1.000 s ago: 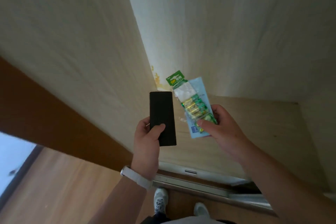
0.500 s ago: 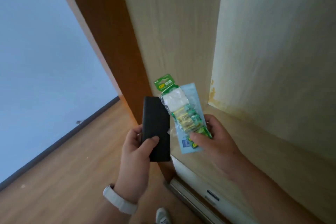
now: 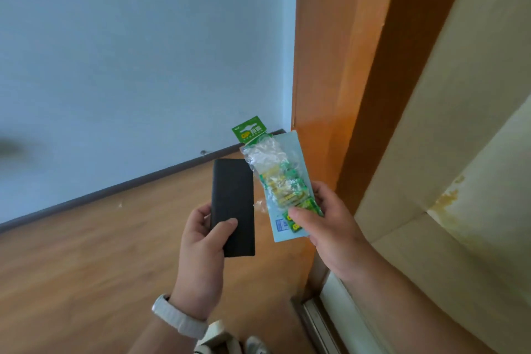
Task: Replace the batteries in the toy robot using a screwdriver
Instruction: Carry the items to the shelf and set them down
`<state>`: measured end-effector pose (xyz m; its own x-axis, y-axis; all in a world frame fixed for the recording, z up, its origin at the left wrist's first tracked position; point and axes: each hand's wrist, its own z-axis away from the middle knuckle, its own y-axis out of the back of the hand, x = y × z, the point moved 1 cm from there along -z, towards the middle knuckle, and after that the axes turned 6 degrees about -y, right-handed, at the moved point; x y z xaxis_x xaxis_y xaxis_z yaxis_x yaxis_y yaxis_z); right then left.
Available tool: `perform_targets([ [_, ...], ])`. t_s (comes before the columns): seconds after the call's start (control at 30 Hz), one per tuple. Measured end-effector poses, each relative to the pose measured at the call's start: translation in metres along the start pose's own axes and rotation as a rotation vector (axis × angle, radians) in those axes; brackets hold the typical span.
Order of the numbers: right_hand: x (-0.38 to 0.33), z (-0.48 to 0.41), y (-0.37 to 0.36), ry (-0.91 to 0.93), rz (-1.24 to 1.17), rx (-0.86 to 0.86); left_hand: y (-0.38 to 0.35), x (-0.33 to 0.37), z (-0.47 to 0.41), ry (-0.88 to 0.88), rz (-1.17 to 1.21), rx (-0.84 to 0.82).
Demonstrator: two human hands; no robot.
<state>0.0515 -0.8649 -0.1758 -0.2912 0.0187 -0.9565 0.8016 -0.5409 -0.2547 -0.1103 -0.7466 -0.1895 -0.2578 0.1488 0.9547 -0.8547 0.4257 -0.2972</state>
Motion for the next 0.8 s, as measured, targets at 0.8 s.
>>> perform_targets([
  [0.8, 0.019, -0.235, -0.197, -0.17, 0.144, -0.312, 0.172, 0.051, -0.174, -0.151, 0.08, 0.453],
])
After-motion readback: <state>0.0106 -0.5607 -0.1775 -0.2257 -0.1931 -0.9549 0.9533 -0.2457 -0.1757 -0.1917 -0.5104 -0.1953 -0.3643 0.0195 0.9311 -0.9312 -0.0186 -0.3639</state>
